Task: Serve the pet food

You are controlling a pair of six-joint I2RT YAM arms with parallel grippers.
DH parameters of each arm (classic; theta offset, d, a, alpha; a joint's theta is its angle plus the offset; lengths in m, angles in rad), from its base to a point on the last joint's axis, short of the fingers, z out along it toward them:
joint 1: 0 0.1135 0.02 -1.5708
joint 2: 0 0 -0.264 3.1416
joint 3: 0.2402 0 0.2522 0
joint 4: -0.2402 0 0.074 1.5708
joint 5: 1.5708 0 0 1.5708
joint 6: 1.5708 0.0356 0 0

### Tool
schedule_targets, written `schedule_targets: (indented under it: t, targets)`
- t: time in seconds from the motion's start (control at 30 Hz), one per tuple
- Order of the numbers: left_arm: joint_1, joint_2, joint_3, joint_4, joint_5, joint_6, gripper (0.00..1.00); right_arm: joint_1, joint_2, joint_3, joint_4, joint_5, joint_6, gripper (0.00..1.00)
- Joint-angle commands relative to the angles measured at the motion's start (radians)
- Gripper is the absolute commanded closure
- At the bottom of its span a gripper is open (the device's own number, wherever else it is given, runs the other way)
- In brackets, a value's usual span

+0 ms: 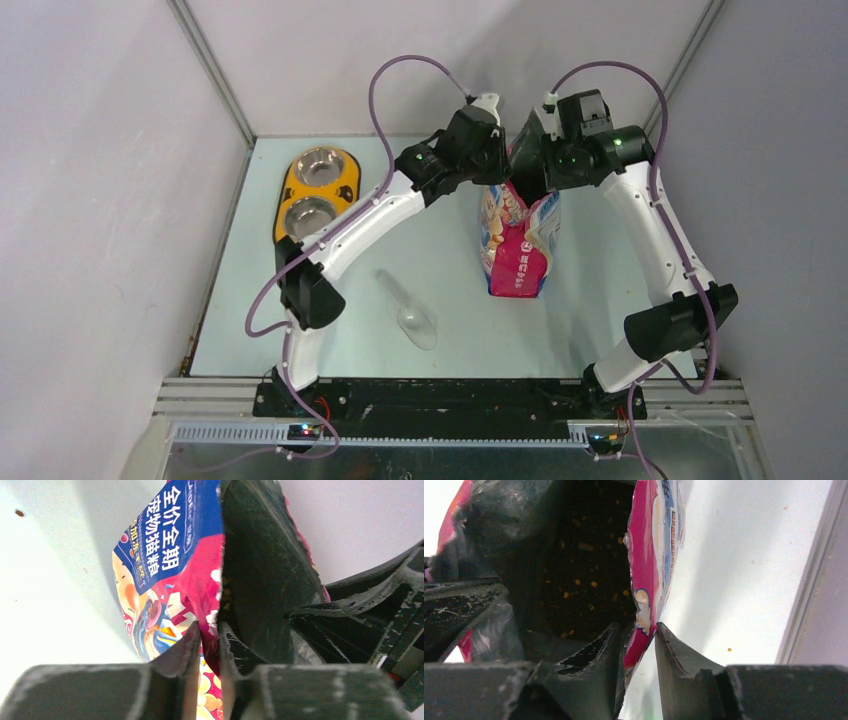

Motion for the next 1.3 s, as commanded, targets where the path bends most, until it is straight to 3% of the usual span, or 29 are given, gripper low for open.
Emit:
schedule_targets:
  t: [0.0,0.03,0.17,0.53,0.63,0.7,0.73,0.8,0.97,1.03,1.07,1.17,1.27]
  targets:
    - [0.002,-0.015,0.054,-0.02,-0.05,0.111,0.86,0.017,-0.053,-0.002,0.007,0.084,-0.023,0.68]
    - [0.004,-0.015,0.088,-0.008,-0.038,0.127,0.96,0.017,-0.056,0.003,0.008,0.089,-0.032,0.73]
    - [0.011,-0.013,0.176,0.007,-0.005,0.236,1.0,-0.001,-0.061,0.036,0.02,0.111,-0.058,1.0]
    - [0.097,-0.039,0.135,0.032,-0.044,0.277,1.0,-0.154,-0.007,0.132,0.049,0.118,-0.1,1.0]
    - [0.1,-0.037,0.136,0.051,0.02,0.293,0.99,-0.155,-0.005,0.125,0.038,0.052,-0.095,1.0]
    - [0.101,-0.039,0.132,0.078,0.138,0.294,0.75,-0.154,-0.003,0.126,0.025,-0.05,-0.1,0.95]
    - [0.103,-0.042,0.123,0.112,0.251,0.291,0.54,-0.153,-0.003,0.13,0.021,-0.104,-0.102,0.85]
    - [0.111,-0.065,0.102,0.169,0.401,0.278,0.33,-0.155,-0.015,0.149,0.015,-0.227,-0.103,0.69]
    - [0.141,-0.207,0.074,0.137,0.456,0.375,0.03,-0.174,-0.083,0.264,0.013,-0.361,-0.138,0.4]
    - [0.174,-0.287,0.014,0.105,0.411,0.383,0.01,-0.196,-0.133,0.278,0.019,-0.374,-0.162,0.21]
    - [0.2,-0.314,-0.036,0.093,0.394,0.381,0.01,-0.203,-0.151,0.275,0.023,-0.374,-0.173,0.06]
    - [0.24,-0.454,-0.147,0.003,0.34,0.426,0.0,-0.225,-0.272,0.172,0.041,-0.284,-0.176,0.01]
    - [0.255,-0.608,-0.354,-0.028,0.298,0.55,0.0,-0.227,-0.368,-0.059,0.014,-0.259,-0.234,0.04]
